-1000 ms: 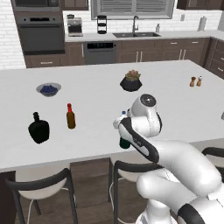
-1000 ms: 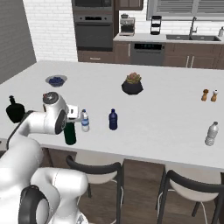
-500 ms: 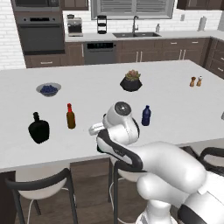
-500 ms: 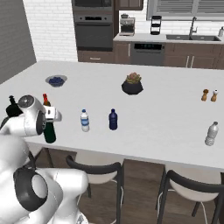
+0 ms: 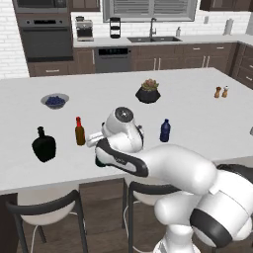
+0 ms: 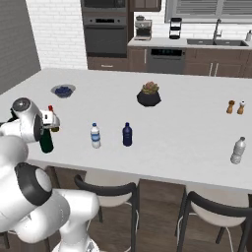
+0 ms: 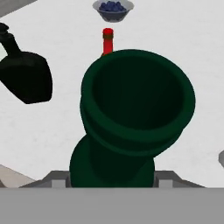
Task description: Move the plastic bottles in the middle to the plastics group, and the glass bottles in the middle to the glass group.
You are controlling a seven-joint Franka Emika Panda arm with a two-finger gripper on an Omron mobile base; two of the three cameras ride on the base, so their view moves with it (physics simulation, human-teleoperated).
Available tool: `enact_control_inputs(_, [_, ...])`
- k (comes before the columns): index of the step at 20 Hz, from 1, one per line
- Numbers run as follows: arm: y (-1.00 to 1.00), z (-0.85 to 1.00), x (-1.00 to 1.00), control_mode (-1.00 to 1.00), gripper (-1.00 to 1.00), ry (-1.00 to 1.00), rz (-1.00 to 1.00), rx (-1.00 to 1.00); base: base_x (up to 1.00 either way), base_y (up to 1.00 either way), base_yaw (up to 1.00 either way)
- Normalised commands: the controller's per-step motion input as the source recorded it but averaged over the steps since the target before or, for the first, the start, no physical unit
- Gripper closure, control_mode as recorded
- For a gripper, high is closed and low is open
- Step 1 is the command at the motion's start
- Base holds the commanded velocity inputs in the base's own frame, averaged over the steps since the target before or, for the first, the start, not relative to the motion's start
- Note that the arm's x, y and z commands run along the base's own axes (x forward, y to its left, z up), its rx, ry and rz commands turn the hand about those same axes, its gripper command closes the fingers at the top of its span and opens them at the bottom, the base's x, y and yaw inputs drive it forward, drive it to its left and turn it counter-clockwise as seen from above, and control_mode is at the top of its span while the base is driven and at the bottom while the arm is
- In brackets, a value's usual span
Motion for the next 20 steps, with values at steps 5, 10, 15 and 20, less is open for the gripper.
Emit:
enact_control_inputs(5, [0.42, 0.00, 0.20, -1.00, 1.00, -0.01, 0.02, 0.00, 0.00, 0.00, 0.00])
enact_control_inputs(10, [0.63, 0.00, 0.26, -1.00, 1.00, -0.02, 0.00, 0.00, 0.00, 0.00, 0.00])
enact_control_inputs(15, [0.34, 0.00, 0.43, -1.00, 1.00, 0.00, 0.00, -0.01, 0.00, 0.00, 0.00])
enact_control_inputs(20, [0.14, 0.00, 0.29, -1.00, 1.00, 0.00, 0.00, 0.00, 0.00, 0.00, 0.00])
